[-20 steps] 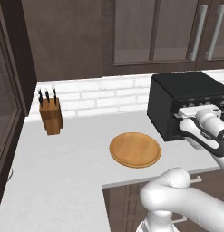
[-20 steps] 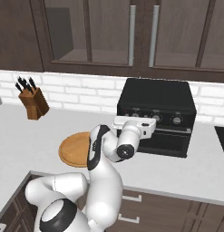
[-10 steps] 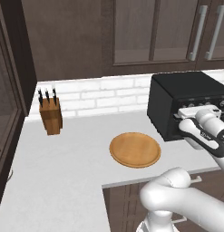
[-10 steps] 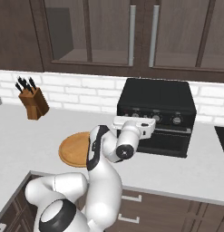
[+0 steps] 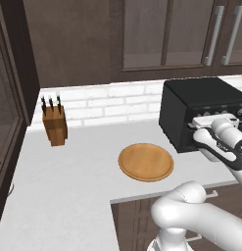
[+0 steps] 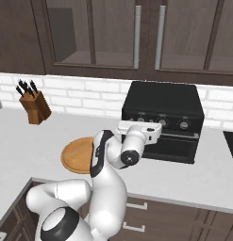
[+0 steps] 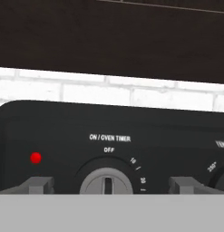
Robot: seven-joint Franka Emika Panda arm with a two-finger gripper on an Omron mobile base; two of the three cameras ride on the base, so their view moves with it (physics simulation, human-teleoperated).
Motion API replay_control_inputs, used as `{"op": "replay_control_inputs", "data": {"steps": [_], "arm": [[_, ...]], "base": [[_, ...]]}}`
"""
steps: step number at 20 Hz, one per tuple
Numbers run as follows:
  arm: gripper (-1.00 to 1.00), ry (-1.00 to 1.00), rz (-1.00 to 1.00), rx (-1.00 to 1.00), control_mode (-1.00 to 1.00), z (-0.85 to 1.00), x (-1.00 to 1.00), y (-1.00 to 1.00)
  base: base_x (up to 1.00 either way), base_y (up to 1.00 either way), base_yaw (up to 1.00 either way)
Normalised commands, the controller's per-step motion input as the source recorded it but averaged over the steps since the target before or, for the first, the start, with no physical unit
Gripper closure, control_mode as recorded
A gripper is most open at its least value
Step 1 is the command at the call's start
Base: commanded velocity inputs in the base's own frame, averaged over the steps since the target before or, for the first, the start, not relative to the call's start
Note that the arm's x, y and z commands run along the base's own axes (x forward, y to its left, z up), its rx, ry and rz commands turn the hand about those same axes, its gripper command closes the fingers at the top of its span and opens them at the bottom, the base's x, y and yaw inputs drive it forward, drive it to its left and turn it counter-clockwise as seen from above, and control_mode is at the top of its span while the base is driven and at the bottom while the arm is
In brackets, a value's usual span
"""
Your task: Pick up the kebab skewer and baguette bread, and place them inside the toaster oven. Close the toaster oven door and start by setting the timer.
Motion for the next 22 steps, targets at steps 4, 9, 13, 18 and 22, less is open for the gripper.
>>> {"op": "replay_control_inputs", "data": {"steps": [4,9,13,18,22], "arm": [[-1.00,0.00,0.00,0.00,-1.00,0.00,-0.01,0.00],[1.00,0.00,0.00,0.00,-1.00,0.00,0.02,0.00],[1.00,0.00,0.00,0.00,-1.00,0.00,0.02,0.11],[1.00,0.00,0.00,0.00,-1.00,0.00,-0.04,0.01],[1.00,0.00,0.00,0.00,-1.00,0.00,-0.09,0.00]], "base": [[0.00,0.00,0.00],[0.00,0.00,0.00],[0.00,0.00,0.00],[0.00,0.00,0.00],[0.00,0.00,0.00]]}}
